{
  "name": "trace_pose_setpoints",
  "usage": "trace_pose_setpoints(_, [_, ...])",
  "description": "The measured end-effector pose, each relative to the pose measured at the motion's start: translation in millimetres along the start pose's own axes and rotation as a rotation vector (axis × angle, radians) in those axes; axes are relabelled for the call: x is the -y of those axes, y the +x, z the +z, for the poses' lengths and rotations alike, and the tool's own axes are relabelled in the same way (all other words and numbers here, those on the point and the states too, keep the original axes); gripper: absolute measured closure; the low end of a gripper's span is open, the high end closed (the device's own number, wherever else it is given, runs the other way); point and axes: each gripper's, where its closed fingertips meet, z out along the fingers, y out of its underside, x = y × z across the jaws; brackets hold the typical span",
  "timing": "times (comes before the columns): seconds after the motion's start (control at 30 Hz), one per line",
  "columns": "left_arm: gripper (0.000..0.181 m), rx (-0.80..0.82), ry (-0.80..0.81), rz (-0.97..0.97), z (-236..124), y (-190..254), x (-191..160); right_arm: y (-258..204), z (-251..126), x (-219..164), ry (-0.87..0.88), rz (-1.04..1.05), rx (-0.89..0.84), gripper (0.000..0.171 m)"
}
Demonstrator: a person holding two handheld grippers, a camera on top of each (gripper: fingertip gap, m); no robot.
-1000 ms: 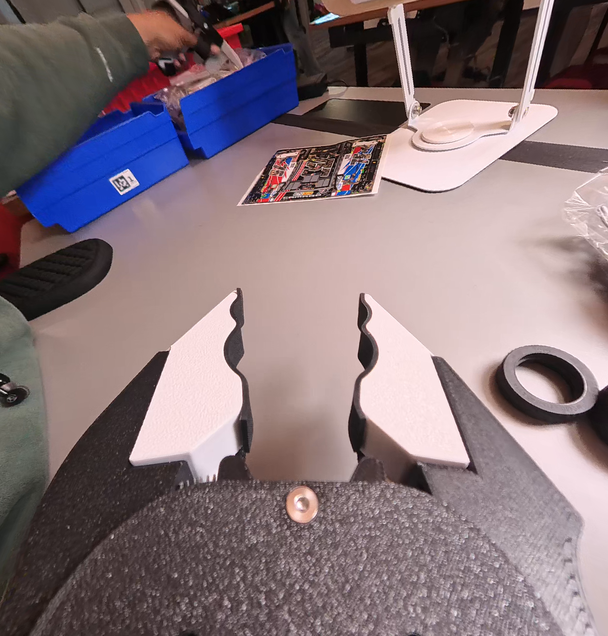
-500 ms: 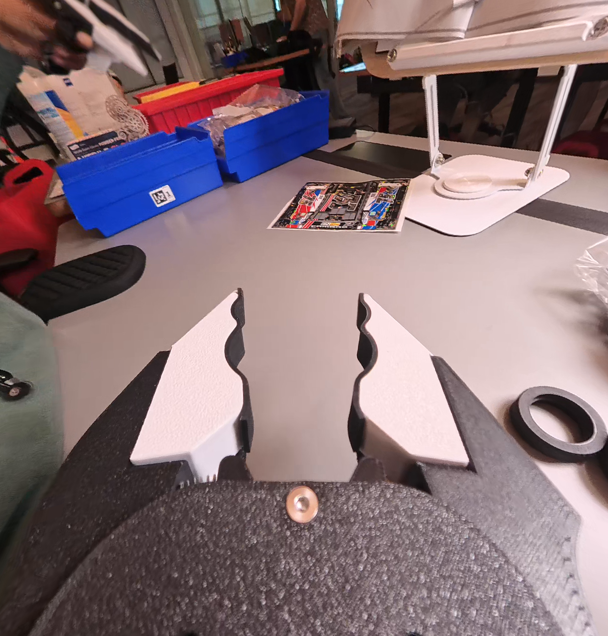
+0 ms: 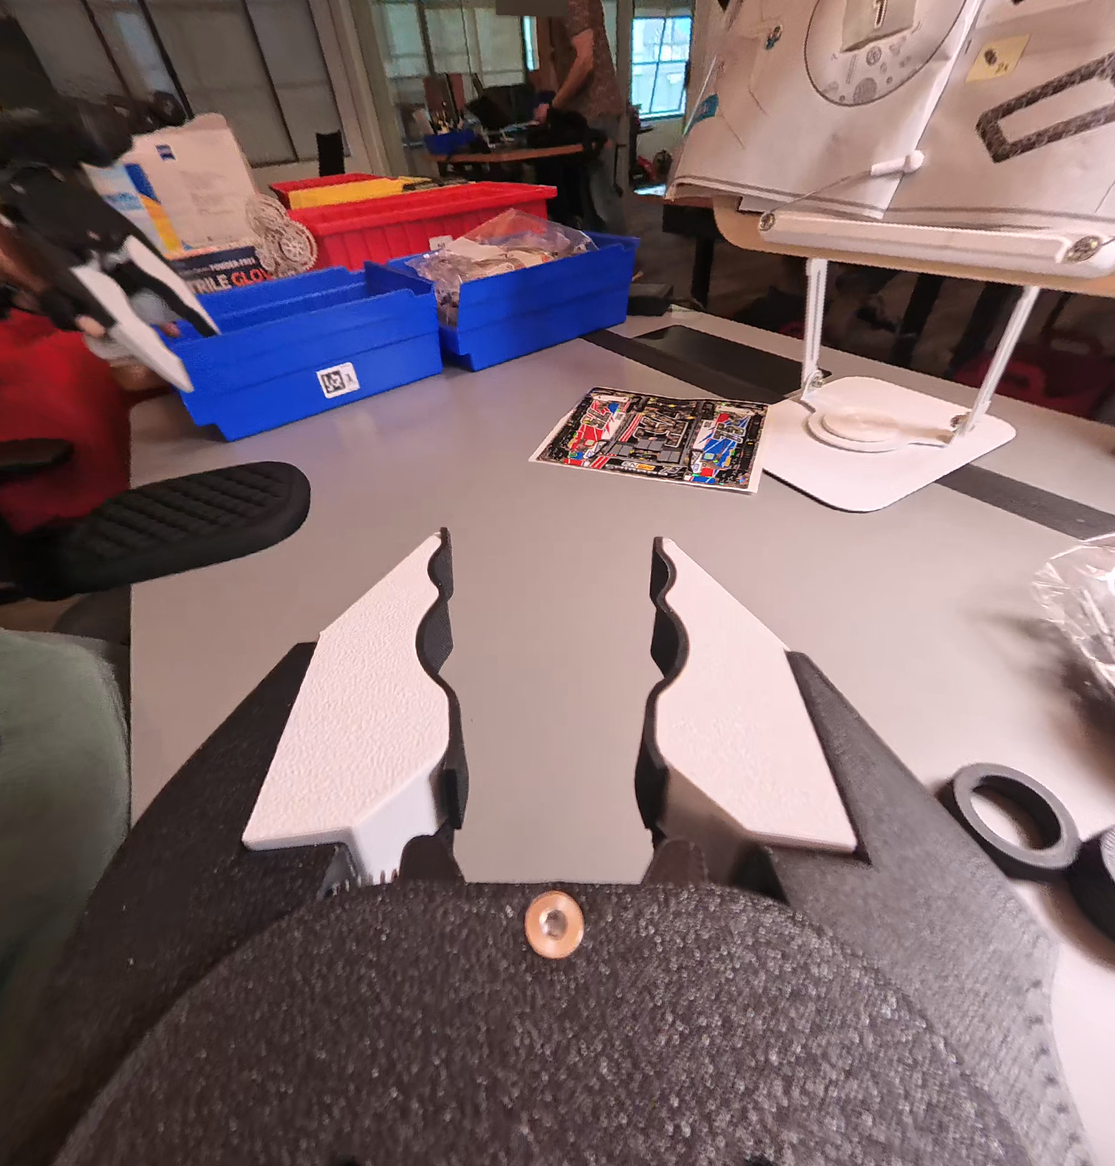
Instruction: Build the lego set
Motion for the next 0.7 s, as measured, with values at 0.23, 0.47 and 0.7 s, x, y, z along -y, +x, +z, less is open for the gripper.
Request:
trace_pose_setpoints(0.23, [0.145, 0.182, 0.094, 0.173, 14, -4, -20, -6, -9, -16, 0.0, 0.046, 0.024, 0.114])
trace_pose_setpoints(0.47, [0.156, 0.181, 0.187, 0.181, 31, 29, 33, -23, -16, -11, 0.003, 0.016, 0.042, 0.114])
trace_pose_setpoints(0.7, [0.158, 0.184, 0.198, 0.171, 31, 28, 31, -37, -25, -26, 0.018, 0.042, 0.027, 0.115])
